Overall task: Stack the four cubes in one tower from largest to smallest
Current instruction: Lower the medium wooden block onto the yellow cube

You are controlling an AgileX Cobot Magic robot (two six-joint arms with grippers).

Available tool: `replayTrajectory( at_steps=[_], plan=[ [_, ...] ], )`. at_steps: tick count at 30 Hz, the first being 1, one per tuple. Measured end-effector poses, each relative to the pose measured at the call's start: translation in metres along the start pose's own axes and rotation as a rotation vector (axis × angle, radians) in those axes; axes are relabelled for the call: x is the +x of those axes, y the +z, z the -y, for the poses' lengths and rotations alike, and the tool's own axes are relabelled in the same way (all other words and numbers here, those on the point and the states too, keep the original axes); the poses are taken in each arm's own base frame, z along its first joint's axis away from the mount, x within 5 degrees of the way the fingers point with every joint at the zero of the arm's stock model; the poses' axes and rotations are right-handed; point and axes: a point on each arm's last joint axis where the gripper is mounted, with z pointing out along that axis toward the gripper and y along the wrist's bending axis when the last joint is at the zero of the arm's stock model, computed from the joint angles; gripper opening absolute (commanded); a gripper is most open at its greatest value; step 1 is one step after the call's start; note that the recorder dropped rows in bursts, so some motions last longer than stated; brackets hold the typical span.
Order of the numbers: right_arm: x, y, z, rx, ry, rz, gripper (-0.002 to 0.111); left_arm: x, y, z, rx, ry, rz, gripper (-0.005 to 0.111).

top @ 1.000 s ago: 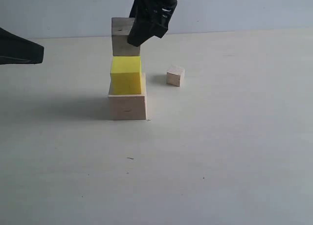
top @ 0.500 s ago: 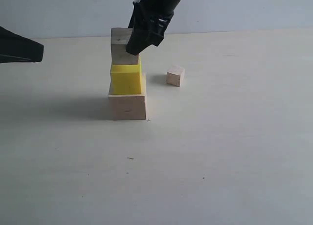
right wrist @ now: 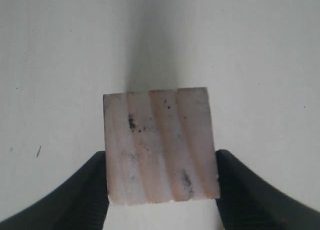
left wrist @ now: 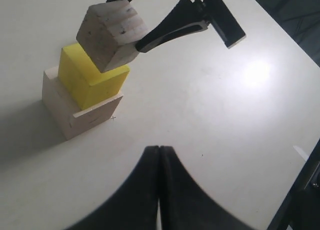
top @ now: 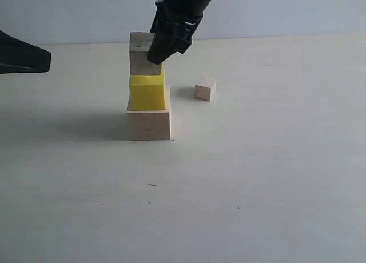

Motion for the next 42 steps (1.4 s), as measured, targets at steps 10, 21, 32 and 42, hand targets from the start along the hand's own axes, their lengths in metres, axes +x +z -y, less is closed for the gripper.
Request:
replayTrajectory(
  at_steps=[10,21,32,42],
  plan=[
    [0.001,0.003,0.001,-0.004,0.011,-0.003,0.000,0.000,0.000,0.000,0.000,0.000,0.000,0.000],
    [0.006,0.014,0.004,-0.020,0.022,-0.014,0.000,0.000,0.000,0.000,-0.002,0.002,0.002,0.000],
    [0.005,0.014,0.005,-0.006,0.024,-0.008,0.000,0.000,0.000,-0.001,-0.007,0.006,0.001,0.000],
    [0.005,0.014,0.005,-0.006,0.024,-0.008,0.016,0.000,0.000,-0.001,-0.010,0.009,-0.002,0.000]
  ],
)
